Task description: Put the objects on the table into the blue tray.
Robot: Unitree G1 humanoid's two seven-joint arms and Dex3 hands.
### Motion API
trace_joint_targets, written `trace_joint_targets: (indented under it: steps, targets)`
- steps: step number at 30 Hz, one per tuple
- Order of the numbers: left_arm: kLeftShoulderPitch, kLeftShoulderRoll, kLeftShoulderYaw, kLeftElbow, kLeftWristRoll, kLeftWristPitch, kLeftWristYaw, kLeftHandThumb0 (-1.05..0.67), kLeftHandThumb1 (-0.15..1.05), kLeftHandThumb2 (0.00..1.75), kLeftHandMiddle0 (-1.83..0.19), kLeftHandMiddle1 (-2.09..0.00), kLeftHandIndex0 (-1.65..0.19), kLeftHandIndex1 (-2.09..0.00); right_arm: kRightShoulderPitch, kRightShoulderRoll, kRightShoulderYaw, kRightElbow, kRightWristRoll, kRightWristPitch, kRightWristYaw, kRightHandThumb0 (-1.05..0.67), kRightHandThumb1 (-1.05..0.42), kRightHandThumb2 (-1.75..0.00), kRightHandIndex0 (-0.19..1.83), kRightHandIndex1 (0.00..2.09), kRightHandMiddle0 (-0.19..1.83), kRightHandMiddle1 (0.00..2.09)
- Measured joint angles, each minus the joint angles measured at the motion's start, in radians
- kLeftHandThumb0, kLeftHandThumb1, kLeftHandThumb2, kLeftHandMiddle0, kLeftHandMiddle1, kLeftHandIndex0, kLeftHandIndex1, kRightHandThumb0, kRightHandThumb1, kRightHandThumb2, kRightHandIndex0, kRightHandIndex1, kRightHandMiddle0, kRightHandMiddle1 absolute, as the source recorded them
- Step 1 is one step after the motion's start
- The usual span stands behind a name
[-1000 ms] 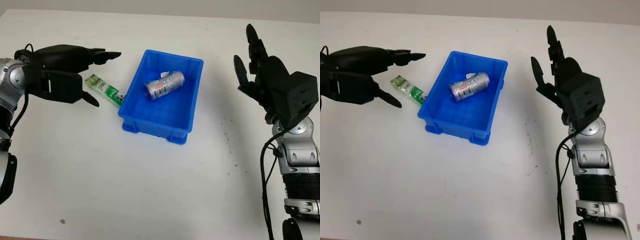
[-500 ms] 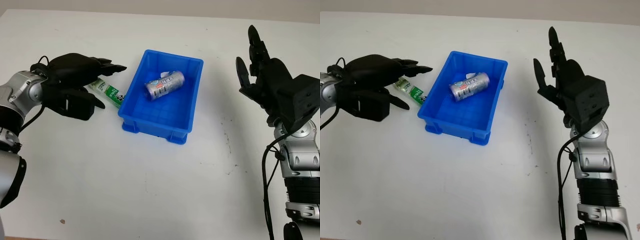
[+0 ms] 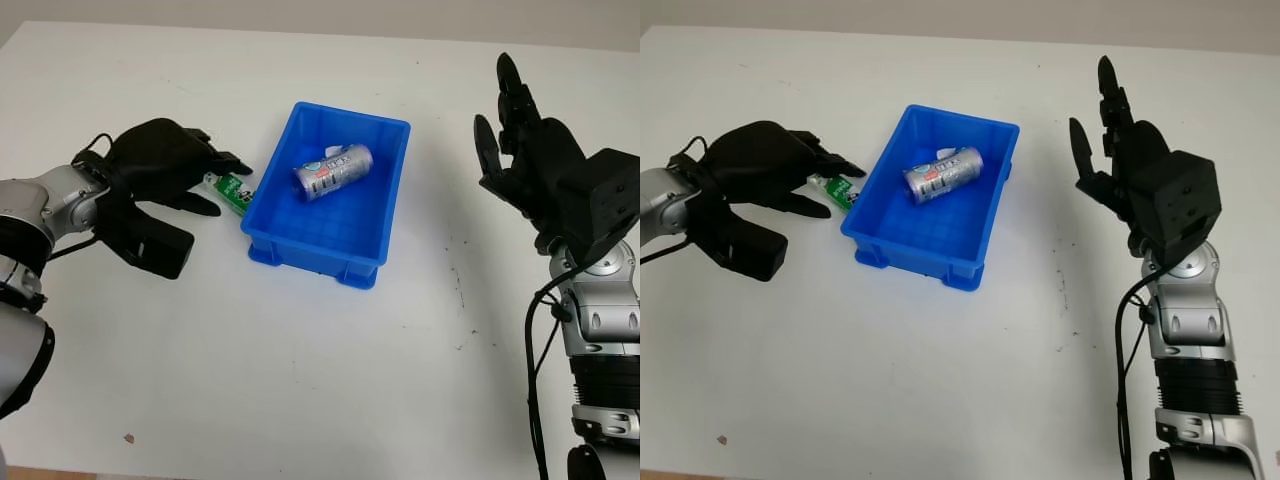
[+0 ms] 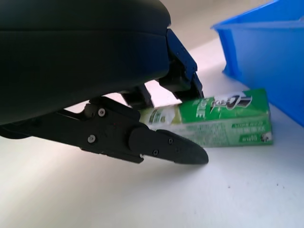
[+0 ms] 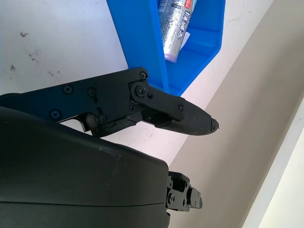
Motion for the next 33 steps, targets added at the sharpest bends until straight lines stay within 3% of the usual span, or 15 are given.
trace_joint_targets:
  steps: [2,4,7,11,14,15,17,23,27,30,33]
  targets:
    - [-0.001,0.000,-0.024,0.000,0.033,0.025,0.048,-0.54,1.04,0.19,-1.02,-2.09,-0.39,-2.02,0.000,0.000,0.002,-0.001,-0.005,0.011,0.000,-0.56,-1.05,-0.69,-0.19,0.00,-0.19,0.01]
    - [-0.002,-0.001,-0.047,-0.003,0.062,0.064,0.085,-0.60,1.05,0.25,-1.13,-2.09,-0.54,-2.07,0.000,0.000,0.004,-0.001,-0.005,0.016,0.002,-0.56,-1.05,-0.69,-0.19,0.00,-0.19,0.01]
    - [-0.004,-0.002,-0.056,-0.002,0.072,0.093,0.091,-0.59,1.05,0.27,-1.07,-2.09,-0.43,-2.09,0.000,0.000,0.004,-0.001,-0.005,0.016,0.005,-0.56,-1.05,-0.68,-0.19,0.00,-0.19,0.00]
    - [-0.004,-0.005,-0.052,0.019,0.049,0.100,0.079,-0.53,1.05,0.20,-0.77,-2.09,-0.23,-2.09,-0.003,0.000,0.004,-0.001,-0.004,0.016,0.011,-0.57,-1.05,-0.68,-0.19,0.00,-0.19,0.00]
    - [-0.005,-0.017,-0.039,0.045,0.010,0.128,0.038,-0.50,1.05,0.17,-0.65,-2.09,-0.19,-1.78,-0.010,0.000,0.008,0.000,-0.011,0.016,0.013,-0.58,-1.05,-0.69,-0.19,0.00,-0.19,0.00]
    - [-0.006,-0.020,-0.037,0.052,0.001,0.139,0.034,-0.49,1.05,0.16,-0.68,-2.09,-0.12,-1.94,-0.012,0.000,0.008,0.001,-0.012,0.016,0.014,-0.59,-1.05,-0.68,-0.19,0.00,-0.19,0.00]
    - [-0.008,-0.025,-0.032,0.069,-0.013,0.168,0.020,-0.48,1.05,0.16,-0.69,-2.09,-0.06,-2.05,-0.017,0.000,0.008,0.002,-0.011,0.018,0.016,-0.59,-1.05,-0.68,-0.19,0.00,-0.19,0.00]
    - [-0.032,-0.026,-0.008,0.118,-0.047,0.303,0.023,-0.46,1.05,0.24,-0.57,-2.09,-0.12,-2.09,-0.020,0.000,0.009,0.001,-0.012,0.029,0.020,-0.58,-1.05,-0.68,-0.19,0.00,-0.19,0.00]
    - [-0.070,-0.024,0.057,0.102,-0.114,0.346,0.103,-0.45,1.05,0.23,-0.68,-2.09,-0.20,-2.09,-0.020,0.000,0.012,0.001,-0.014,0.029,0.024,-0.59,-1.05,-0.68,-0.18,0.01,-0.19,0.01]
    - [-0.090,-0.021,0.077,0.025,-0.093,0.423,0.247,-0.44,1.05,0.24,-0.94,-2.09,-0.32,-2.09,-0.020,0.000,0.014,0.001,-0.015,0.031,0.026,-0.58,-1.05,-0.69,-0.19,0.01,-0.19,0.02]
    - [-0.105,-0.015,0.086,-0.091,-0.052,0.530,0.351,-0.38,1.05,0.29,-1.13,-2.09,-0.16,-2.09,-0.020,0.000,0.018,-0.002,-0.017,0.053,0.024,-0.56,-1.05,-0.69,-0.19,0.02,-0.19,0.02]
